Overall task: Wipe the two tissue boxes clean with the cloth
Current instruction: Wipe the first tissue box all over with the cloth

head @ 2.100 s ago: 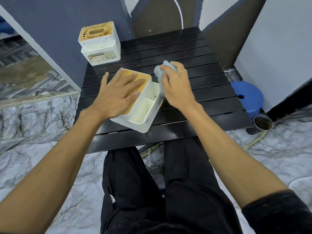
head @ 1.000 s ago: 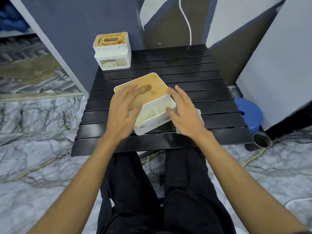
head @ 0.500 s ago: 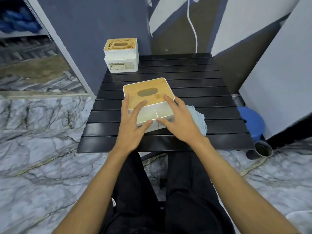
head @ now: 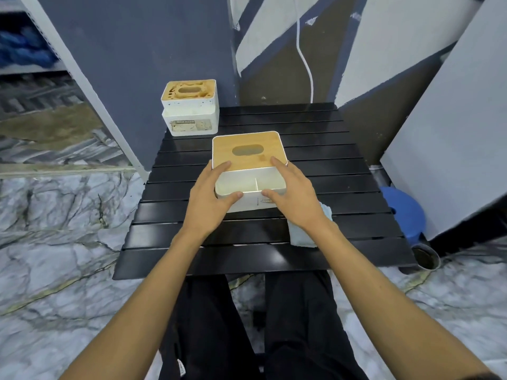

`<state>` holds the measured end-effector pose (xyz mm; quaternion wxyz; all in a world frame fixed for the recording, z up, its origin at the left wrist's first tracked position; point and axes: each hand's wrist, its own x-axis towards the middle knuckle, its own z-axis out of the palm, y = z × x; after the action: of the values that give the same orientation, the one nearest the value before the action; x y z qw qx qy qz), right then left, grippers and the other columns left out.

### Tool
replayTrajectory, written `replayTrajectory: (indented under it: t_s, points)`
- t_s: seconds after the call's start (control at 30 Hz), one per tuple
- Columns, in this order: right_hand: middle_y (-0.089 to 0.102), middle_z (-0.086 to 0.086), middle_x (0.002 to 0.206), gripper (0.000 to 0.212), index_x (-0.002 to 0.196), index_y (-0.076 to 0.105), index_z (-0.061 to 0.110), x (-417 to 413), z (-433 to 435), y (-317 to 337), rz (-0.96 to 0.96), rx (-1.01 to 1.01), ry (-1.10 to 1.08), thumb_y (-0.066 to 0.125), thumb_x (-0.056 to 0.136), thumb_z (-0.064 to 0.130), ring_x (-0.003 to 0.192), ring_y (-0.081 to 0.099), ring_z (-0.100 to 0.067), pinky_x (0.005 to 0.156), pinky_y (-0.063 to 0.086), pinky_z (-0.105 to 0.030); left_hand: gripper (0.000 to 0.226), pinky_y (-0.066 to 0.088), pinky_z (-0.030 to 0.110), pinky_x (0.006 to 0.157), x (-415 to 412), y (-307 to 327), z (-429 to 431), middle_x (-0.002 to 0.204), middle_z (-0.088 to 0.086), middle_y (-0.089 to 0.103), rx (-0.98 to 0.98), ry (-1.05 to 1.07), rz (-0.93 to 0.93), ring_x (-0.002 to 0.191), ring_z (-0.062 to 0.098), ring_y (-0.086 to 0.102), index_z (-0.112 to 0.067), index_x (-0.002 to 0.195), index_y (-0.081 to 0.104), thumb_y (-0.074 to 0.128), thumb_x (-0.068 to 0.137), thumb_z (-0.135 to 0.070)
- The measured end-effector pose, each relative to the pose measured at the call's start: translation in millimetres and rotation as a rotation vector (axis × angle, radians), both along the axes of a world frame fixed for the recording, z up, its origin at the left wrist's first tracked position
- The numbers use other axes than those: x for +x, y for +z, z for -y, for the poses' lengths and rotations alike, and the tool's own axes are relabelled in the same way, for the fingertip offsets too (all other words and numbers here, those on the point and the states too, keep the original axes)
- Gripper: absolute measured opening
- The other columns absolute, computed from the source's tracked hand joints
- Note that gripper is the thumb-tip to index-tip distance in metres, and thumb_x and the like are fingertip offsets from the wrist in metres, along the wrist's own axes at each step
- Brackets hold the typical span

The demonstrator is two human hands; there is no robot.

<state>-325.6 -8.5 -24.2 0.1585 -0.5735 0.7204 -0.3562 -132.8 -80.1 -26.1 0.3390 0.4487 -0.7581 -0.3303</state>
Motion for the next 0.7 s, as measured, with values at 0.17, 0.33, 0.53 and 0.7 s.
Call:
replayTrajectory:
  t_s: [0.17,0.33,0.53,0.7]
  points:
    - [0.038,-0.003,0.153,0.070,0.151,0.033,0.022,-27.8,24.5,6.2,0.020,0.001,-0.021,0.069,0.091,0.026,0.140,0.034,-0.019,0.112,0.027,-0.026,0.067,0.039,0.044,0.114,-30.0,8.6,31.2,0.154,-0.005,0.042,0.007,-0.033,0.023,0.136,0.016,0.043,-0.027,0.142,0.052,0.081,0.082,-0.024]
    - [0.041,-0.003,0.152,0.070,0.149,0.037,0.023,-62.7,46.8,7.7,0.029,-0.023,-0.079,0.072,0.089,0.026,0.139,0.036,-0.018,0.114,0.028,-0.031,0.067,0.036,0.042,0.117,-71.6,9.1,61.5,0.155,-0.003,0.042,0.005,-0.047,0.037,0.138,0.018,0.041,-0.027,0.142,0.051,0.081,0.082,-0.026]
    - [0.046,-0.001,0.149,0.066,0.145,0.044,0.023,-120.7,70.2,4.0,0.052,-0.086,-0.154,0.075,0.086,0.025,0.137,0.040,-0.018,0.116,0.032,-0.035,0.069,0.045,0.046,0.110,-133.7,-0.1,100.1,0.148,-0.005,0.047,0.015,-0.083,-0.024,0.132,0.019,0.047,-0.024,0.141,0.051,0.083,0.080,-0.025]
    - [0.050,-0.001,0.145,0.065,0.143,0.047,0.021,-172.6,91.4,1.3,0.034,-0.114,-0.196,0.076,0.085,0.024,0.132,0.045,-0.016,0.112,0.037,-0.031,0.064,0.052,0.042,0.103,-182.9,-7.4,122.8,0.136,-0.015,0.048,0.010,-0.114,-0.128,0.127,0.013,0.050,-0.025,0.137,0.053,0.082,0.081,-0.019]
